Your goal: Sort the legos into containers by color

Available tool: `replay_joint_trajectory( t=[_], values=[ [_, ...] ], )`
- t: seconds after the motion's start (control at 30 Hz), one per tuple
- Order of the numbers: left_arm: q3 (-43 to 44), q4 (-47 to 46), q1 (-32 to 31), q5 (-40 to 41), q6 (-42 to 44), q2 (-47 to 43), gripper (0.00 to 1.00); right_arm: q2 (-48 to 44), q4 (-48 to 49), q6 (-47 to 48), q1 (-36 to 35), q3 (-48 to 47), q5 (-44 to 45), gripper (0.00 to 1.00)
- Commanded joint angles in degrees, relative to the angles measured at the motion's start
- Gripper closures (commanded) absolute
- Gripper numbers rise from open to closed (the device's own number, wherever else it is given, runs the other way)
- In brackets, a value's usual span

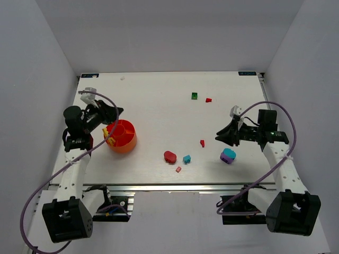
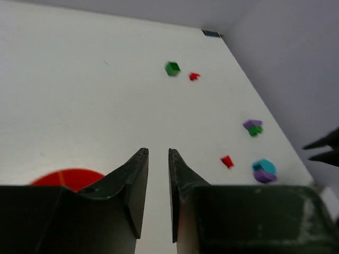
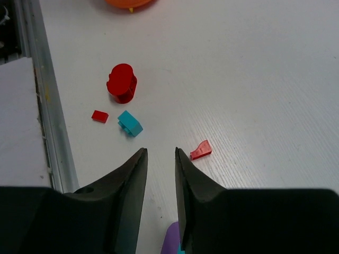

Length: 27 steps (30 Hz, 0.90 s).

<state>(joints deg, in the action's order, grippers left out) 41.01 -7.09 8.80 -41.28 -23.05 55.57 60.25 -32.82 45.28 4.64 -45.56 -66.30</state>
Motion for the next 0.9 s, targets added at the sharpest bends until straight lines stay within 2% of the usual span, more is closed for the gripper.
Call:
replay_joint_trajectory(
  t=[0.0,0.03,0.13,0.2,0.23,0.3,0.4,0.5,0.6,0.67,0.73,0.87],
  values=[
    [2.6,6.7,-3.4,-7.2,0.1,-1.7,0.66,-1.7,11.3,-9.2,-4.5,1.1,11.4,0.67],
    [4.1,11.4,-5.4,-7.2,2.3,-1.2,0.63,-0.4,11.3,-10.0,-7.5,0.0,14.8,0.57],
    [5.7,15.8,-8.5,-6.2,5.5,0.6,0.56,3.5,11.1,-11.9,-15.0,-2.2,21.7,0.37],
    [5.7,17.0,-11.6,-4.4,7.1,0.7,0.53,5.8,11.2,-14.1,-17.4,-5.1,25.2,0.31],
    [5.6,17.2,-12.7,-4.0,7.4,0.9,0.52,8.3,10.9,-14.9,-19.8,-6.2,29.9,0.26],
    [5.3,17.6,-16.2,-3.3,7.2,1.3,0.51,10.7,10.3,-15.7,-20.8,-10.1,33.6,0.22],
    [4.8,18.4,-21.7,-0.9,6.7,2.2,0.51,15.5,10.8,-18.6,-21.4,-13.3,42.3,0.11],
    [3.1,18.6,-25.4,2.0,5.6,2.0,0.54,19.1,10.8,-21.9,-21.3,-15.9,50.5,0.11],
    [1.7,20.8,-27.2,5.7,5.0,1.3,0.57,21.6,8.6,-25.3,-21.3,-17.1,50.6,0.11],
    [0.7,22.5,-27.8,8.6,3.6,0.1,0.61,21.2,10.6,-27.1,-21.6,-15.9,50.7,0.11],
    [-1.6,22.6,-27.8,10.3,1.6,-0.7,0.71,21.0,12.0,-28.8,-21.8,-14.9,54.0,0.11],
    [-5.8,19.1,-27.8,10.0,-3.1,-2.3,0.73,21.8,12.7,-32.0,-21.1,-15.8,59.8,0.11]
  ],
)
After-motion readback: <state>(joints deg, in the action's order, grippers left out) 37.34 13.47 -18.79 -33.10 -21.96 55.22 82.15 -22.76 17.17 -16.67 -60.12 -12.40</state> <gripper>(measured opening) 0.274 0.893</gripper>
